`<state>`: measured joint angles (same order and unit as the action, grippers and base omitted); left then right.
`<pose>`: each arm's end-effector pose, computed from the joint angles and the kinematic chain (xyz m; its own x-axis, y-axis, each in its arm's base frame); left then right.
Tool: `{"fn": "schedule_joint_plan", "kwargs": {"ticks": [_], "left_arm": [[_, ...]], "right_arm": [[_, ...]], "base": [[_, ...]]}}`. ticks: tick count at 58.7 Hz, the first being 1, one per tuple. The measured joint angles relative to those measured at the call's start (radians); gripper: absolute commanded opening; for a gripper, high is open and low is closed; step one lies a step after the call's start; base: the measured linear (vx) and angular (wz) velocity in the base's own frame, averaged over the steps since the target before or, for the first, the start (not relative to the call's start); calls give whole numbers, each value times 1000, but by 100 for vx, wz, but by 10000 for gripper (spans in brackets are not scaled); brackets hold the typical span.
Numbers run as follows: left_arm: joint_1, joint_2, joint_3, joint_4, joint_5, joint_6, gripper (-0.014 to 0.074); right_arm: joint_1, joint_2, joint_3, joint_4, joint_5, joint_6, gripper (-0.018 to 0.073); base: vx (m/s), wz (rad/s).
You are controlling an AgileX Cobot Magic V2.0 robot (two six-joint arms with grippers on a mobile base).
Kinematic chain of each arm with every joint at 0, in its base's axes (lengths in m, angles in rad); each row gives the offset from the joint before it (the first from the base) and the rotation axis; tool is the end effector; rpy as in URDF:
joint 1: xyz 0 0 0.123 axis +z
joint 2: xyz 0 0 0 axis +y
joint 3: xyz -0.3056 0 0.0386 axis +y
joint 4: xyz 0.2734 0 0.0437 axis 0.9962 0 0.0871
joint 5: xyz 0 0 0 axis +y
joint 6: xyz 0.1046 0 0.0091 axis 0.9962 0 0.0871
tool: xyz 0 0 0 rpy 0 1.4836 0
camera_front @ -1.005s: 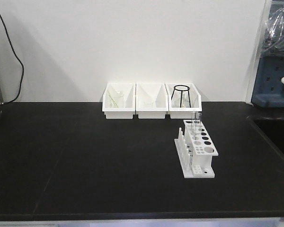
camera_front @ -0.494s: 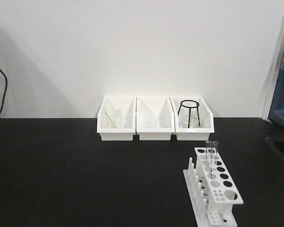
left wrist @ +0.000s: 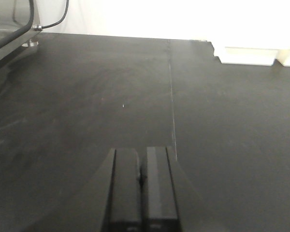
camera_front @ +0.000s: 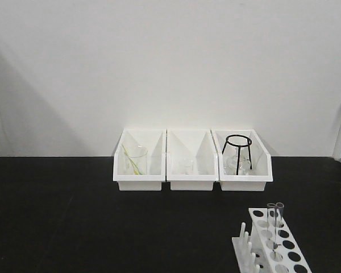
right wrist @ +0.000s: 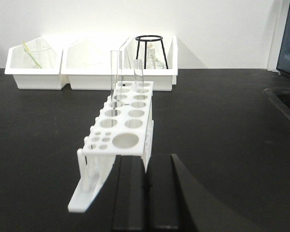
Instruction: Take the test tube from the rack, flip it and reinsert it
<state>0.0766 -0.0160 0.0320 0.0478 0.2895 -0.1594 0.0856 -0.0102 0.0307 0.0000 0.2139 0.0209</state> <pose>0.0701 0.0068 0.1733 -0.2041 -0.1293 -0.9704 -0.1137 0.9877 -0.1077 0.0718 0.0062 0.1811 -0.1479 0.0083 -0.9890 -0.0824 0.9964 0.0207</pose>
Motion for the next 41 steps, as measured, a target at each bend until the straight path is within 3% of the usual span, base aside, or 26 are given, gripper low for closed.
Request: {"fn": "schedule_joint_plan", "kwargs": {"ticks": [41], "left_arm": [[0,0,0,0,0,0,-6]], "right_arm": [[0,0,0,0,0,0,-12]], "base": [[10,1]]}}
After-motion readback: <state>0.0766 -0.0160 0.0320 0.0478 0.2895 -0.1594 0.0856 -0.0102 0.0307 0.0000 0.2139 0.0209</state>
